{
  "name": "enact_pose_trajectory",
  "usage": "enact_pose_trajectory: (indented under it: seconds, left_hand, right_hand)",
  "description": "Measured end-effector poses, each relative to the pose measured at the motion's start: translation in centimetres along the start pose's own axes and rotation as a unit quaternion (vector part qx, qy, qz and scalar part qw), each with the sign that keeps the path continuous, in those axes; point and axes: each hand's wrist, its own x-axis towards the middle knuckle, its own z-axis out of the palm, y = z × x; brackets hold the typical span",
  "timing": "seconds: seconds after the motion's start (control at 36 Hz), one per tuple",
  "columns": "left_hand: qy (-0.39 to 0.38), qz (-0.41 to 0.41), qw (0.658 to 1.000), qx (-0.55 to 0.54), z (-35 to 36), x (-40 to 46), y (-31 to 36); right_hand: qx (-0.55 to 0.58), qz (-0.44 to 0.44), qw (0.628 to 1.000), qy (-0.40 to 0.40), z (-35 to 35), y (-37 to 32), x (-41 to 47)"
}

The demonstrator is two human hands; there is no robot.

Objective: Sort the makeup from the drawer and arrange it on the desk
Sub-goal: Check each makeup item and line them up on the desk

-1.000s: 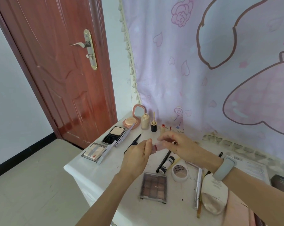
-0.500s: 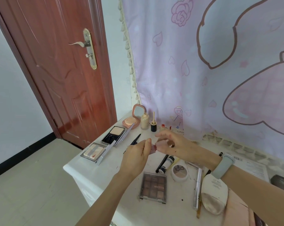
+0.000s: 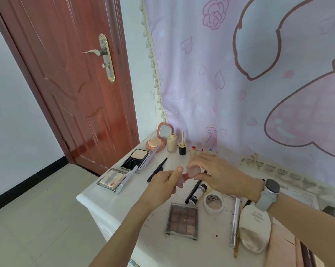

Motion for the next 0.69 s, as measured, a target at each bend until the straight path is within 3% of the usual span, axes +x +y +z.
enact_pose_trajectory:
  seconds: [0.19, 0.28, 0.36, 0.56, 0.69]
  left_hand:
    - [-0.02, -0.096, 0.99, -0.103, -0.1, -0.1, 1.0]
    - [0.017, -0.054, 0.996, -0.062, -0.1, -0.1, 0.6]
    - [0.094, -0.002, 0.996, -0.003, -1.1, 0.0, -0.8]
    - [0.079, 0.003, 0.989, -0.129, -1.7, 0.3, -2.1]
    - [0.055, 0.007, 0.987, -0.149, -0.7, 2.1, -1.6]
  right_hand:
    - [-0.106, -0.111, 0.985, 0.073, -0.4, -0.7, -0.3]
    - [0.038, 0.011, 0.999, 0.037, -0.9, -0.8, -0.3]
    - [0.204, 0.142, 0.968, 0.022, -2.4, 0.4, -0.5]
    - [0.216, 0.221, 0.947, 0.093, -1.5, 3.2, -1.4]
    - [0.401, 0.311, 0.845, 0.17, 0.7, 3.7, -0.6]
